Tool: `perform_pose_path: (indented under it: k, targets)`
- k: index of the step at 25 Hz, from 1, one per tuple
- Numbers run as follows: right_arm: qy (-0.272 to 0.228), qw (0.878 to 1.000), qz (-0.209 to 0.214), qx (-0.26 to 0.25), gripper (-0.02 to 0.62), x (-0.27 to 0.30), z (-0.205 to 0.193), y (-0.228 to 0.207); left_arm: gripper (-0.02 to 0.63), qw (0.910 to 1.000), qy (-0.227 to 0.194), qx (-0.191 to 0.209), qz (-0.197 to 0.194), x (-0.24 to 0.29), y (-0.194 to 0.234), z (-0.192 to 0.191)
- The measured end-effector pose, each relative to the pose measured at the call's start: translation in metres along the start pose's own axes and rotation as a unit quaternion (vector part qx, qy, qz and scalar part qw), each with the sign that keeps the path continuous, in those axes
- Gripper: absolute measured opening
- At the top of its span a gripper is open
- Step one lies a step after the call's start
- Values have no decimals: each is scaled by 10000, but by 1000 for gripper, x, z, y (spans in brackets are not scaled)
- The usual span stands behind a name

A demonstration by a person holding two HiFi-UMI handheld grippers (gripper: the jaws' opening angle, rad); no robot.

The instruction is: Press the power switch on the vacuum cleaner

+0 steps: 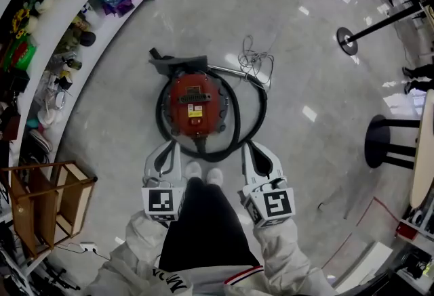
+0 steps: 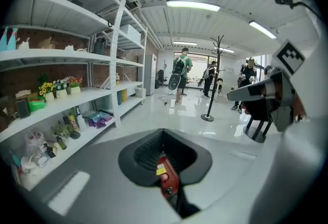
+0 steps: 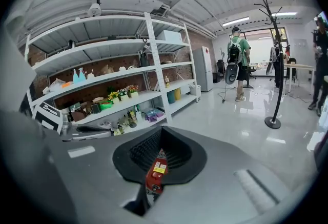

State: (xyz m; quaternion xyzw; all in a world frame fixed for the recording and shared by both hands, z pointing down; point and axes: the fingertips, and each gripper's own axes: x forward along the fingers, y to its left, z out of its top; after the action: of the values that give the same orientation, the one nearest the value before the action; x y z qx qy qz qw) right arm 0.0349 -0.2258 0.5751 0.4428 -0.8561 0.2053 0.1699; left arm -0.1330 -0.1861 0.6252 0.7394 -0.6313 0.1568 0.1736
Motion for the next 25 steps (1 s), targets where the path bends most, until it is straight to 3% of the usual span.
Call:
perform_pose_path:
  k: [12, 25]
  targets:
    - [51, 9998, -141, 103, 0, 43, -37, -28, 0, 9995, 314, 24, -44, 44, 3, -50]
    - [260, 9992, -225, 200, 0, 61, -61, -25, 0, 9970, 770, 80, -7, 71, 9, -98]
